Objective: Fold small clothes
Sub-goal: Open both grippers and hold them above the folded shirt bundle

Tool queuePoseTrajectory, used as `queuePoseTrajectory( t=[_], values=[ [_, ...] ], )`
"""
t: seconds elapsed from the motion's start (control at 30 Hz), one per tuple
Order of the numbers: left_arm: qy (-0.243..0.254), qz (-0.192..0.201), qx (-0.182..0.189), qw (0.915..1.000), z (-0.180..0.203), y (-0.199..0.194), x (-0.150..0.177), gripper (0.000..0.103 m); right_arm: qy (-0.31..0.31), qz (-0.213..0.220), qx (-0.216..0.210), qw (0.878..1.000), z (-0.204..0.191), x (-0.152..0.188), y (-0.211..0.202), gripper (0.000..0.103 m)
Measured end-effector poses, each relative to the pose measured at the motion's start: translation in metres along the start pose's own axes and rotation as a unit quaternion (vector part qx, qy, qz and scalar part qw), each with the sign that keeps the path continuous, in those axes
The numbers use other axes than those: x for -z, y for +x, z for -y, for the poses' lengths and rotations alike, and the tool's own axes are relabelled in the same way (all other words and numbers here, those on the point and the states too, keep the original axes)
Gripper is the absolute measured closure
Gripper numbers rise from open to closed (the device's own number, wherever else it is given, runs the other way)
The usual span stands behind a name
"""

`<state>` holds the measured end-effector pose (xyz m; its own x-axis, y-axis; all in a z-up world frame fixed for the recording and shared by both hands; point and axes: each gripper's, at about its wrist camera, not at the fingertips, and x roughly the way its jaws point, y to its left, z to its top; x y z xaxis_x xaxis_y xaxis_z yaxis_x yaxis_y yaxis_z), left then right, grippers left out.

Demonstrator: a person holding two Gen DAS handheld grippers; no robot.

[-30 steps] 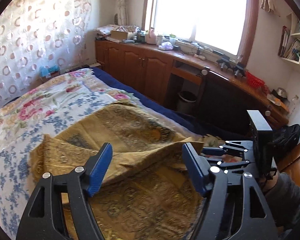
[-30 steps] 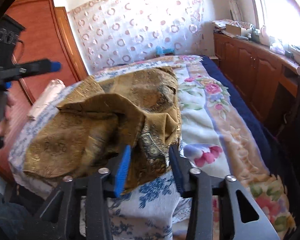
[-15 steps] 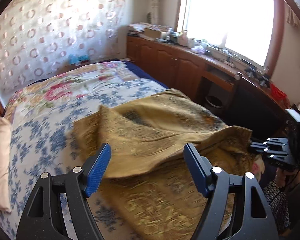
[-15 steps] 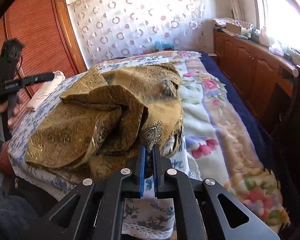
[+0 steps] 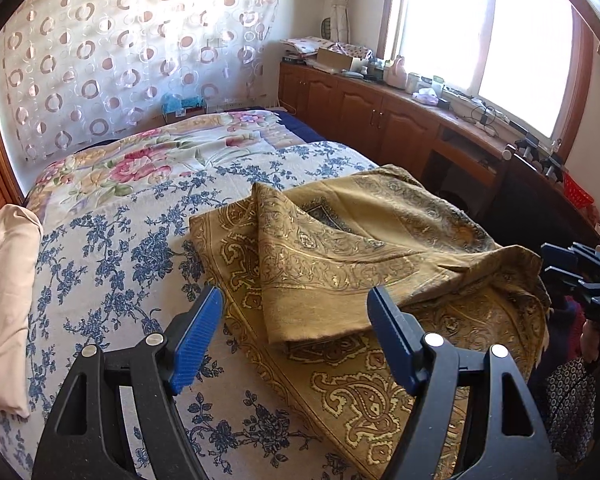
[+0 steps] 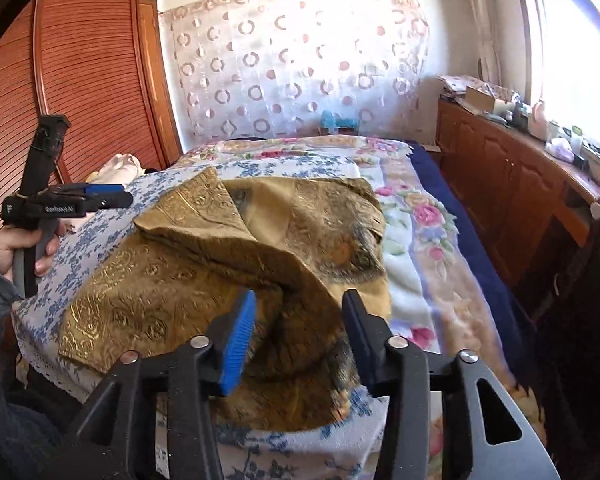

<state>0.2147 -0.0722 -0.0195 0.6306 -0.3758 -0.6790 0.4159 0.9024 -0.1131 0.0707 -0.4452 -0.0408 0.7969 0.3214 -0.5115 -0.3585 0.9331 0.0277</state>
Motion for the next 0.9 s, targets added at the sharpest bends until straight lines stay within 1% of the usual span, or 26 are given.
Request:
queuePoseTrajectory(
  t=[0.2, 0.47, 0.6, 0.73, 0.77, 0.8, 0.87, 0.9],
  values=[
    [0.005, -0.011, 0.000, 0.9999, -0.002, 0.012, -0.002, 0.027, -0.012, -0.010, -0.010, 1.000, -0.004, -0.008, 0.025, 0.047],
    [0.006, -0.020, 0.004, 0.9998, -0.009, 0.023, -0.008, 0.027, -0.026, -0.028, -0.007, 0.999, -0.004, -0.018, 0.050, 0.045],
    [-0.001, -0.021, 0.024, 0.9995, -0.013, 0.026, -0.008, 0.027, -0.028, -0.037, -0.007, 0.999, -0.003, -0.020, 0.058, 0.039],
    [0.004, -0.021, 0.048, 0.9986, -0.012, 0.026, -0.010, 0.028, -0.030, -0.051, -0.005, 0.998, -0.006, -0.022, 0.067, 0.038],
    [0.006, -0.021, 0.053, 0.9984, -0.011, 0.026, -0.010, 0.032, -0.032, -0.056, -0.002, 0.998, -0.006, -0.021, 0.069, 0.038],
    [0.009, -0.022, 0.058, 0.9980, -0.010, 0.025, -0.010, 0.033, -0.035, -0.058, 0.000, 0.998, -0.007, -0.022, 0.070, 0.038],
    [0.017, -0.027, 0.064, 0.9974, -0.006, 0.027, -0.009, 0.043, -0.042, -0.059, 0.007, 0.997, -0.009, -0.024, 0.071, 0.038],
    [0.020, -0.030, 0.067, 0.9971, -0.004, 0.028, -0.008, 0.046, -0.045, -0.058, 0.009, 0.997, -0.010, -0.026, 0.071, 0.038]
  ],
)
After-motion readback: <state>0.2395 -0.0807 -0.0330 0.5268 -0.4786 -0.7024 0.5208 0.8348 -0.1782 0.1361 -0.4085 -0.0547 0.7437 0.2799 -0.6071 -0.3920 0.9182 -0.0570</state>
